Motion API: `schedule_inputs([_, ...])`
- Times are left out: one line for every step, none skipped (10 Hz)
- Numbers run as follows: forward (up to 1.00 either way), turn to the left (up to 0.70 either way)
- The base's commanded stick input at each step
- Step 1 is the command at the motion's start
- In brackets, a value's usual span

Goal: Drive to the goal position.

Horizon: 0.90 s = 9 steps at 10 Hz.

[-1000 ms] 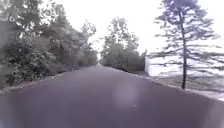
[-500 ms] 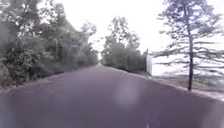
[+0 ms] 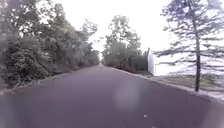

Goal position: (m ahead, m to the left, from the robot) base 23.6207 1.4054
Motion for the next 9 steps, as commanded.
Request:
schedule_inputs([1.0, 0.0])
schedule_inputs([1.0, 0.0])
schedule_inputs([1.0, 0.0])
schedule_inputs([1.0, 0.0])
schedule_inputs([1.0, 0.0])
schedule_inputs([1.0, 0.0])
schedule_inputs([1.0, 0.0])
schedule_inputs([1.0, 0.0])
schedule_inputs([1.0, 0.0])
